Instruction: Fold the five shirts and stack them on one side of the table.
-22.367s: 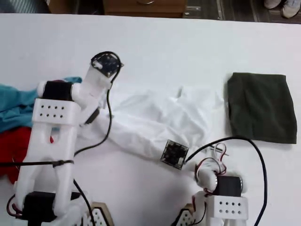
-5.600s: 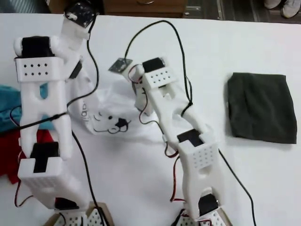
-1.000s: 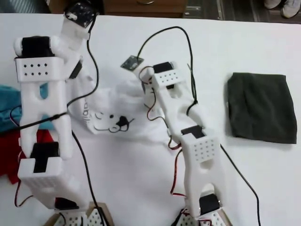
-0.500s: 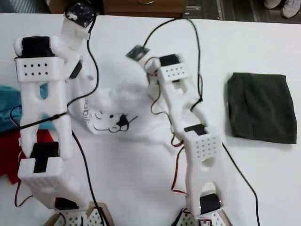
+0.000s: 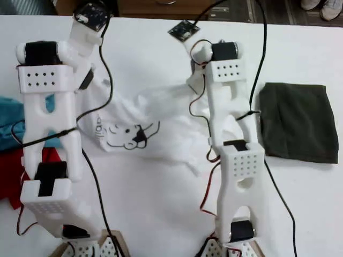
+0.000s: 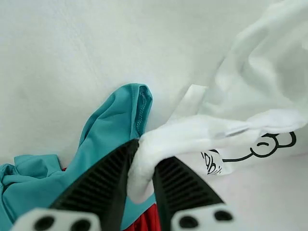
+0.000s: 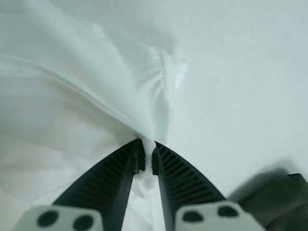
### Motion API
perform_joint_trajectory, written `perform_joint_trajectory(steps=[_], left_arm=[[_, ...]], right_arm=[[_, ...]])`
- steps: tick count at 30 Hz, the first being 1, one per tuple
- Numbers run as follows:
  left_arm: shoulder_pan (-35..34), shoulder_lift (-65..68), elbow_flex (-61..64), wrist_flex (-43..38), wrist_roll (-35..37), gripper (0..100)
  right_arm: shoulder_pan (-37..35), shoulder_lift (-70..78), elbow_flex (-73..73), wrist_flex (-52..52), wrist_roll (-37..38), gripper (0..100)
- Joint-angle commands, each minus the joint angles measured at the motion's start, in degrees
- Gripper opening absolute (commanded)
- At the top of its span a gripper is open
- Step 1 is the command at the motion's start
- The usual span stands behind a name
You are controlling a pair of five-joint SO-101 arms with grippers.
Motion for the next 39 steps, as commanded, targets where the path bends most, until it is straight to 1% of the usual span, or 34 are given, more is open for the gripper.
perform_joint_trajectory(steps=[1,6,8,15,19,26,39], left_arm=[[0.00,-2.02,0.13,-0.44,-0.09,2],[0.00,-2.11,0.13,-0.18,-0.09,2],[0.00,-2.11,0.13,0.53,-0.09,2],[-0.35,-2.11,0.13,0.53,-0.09,2],[-0.18,-2.11,0.13,0.35,-0.09,2],[-0.09,-2.11,0.13,0.09,-0.09,2],[-0.09,-2.11,0.13,0.18,-0.09,2]], right_arm=[[-0.57,-1.63,-0.70,-0.22,0.44,2.2],[-0.92,5.14,0.00,-3.21,0.44,11.0],[-0.66,7.52,-0.09,-4.79,0.53,12.4],[-1.10,9.10,-0.09,-5.05,0.44,12.3],[-1.98,7.25,-0.09,-2.51,0.44,12.3],[-4.00,5.67,0.00,-2.33,0.44,12.3],[-3.91,3.30,-1.67,-2.07,0.35,12.2]])
